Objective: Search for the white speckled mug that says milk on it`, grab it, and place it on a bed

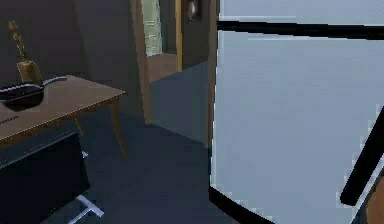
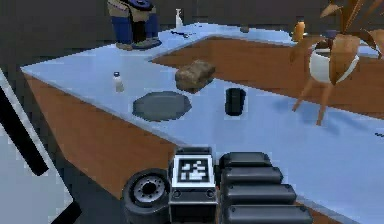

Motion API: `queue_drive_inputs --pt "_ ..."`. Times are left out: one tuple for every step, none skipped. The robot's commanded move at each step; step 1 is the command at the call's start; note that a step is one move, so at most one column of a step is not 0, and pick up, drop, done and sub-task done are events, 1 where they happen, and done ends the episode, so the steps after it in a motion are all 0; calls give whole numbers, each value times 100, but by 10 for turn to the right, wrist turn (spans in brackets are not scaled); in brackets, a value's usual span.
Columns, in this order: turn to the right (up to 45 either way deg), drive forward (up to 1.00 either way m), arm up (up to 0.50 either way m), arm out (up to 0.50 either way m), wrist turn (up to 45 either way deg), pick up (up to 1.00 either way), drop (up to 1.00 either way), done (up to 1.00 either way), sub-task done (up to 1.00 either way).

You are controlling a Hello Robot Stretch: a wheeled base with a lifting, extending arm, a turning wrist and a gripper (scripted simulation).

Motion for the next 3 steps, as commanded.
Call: queue_drive_inputs --pt "0 50 0 0 0 0 0 0 0" --pt "-30 0 0 0 0 0 0 0 0" --pt "-180 0 0 0 0 0 0 0 0"
